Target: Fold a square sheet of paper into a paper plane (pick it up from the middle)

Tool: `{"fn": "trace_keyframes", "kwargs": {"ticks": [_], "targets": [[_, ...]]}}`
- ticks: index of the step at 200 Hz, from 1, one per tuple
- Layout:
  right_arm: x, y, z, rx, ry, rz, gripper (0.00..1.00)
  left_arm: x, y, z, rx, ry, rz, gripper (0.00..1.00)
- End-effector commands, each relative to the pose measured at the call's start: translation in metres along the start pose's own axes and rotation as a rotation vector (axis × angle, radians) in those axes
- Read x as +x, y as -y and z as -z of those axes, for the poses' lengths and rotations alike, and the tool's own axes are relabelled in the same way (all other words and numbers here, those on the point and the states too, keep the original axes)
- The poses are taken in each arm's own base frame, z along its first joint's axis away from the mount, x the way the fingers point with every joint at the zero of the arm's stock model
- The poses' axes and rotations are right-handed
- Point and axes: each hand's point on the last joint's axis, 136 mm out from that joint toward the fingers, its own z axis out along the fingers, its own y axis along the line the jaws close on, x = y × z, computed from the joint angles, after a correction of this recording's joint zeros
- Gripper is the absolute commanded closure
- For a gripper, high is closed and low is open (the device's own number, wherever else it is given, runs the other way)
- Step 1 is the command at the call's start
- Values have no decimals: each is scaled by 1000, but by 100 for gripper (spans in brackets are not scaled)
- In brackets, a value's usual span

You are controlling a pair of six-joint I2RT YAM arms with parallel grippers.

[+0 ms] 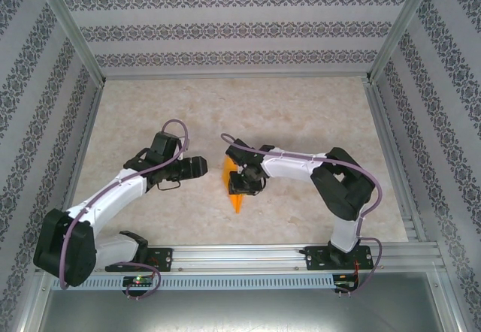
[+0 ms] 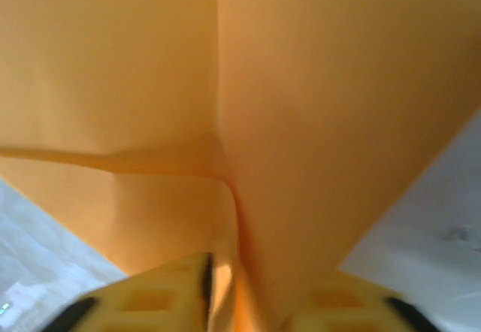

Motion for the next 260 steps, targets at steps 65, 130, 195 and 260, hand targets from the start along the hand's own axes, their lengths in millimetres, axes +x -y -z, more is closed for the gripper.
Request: {"fn": "trace_keyframes", "kwargs": {"ticks": [65,130,195,260], "targets": [[-64,68,139,79,367,136,36,-85,-103,45,-634,402,-221,0],[-115,132,178,21,620,155,25,-98,-148,52,-686,502,-195,0],[-159,230,199,257,922,105,19,-110,-171,31,-646,579,-237,0],[-164,268,200,329,1086,78,8,-130,-167,10,-601,551,-266,0]]}}
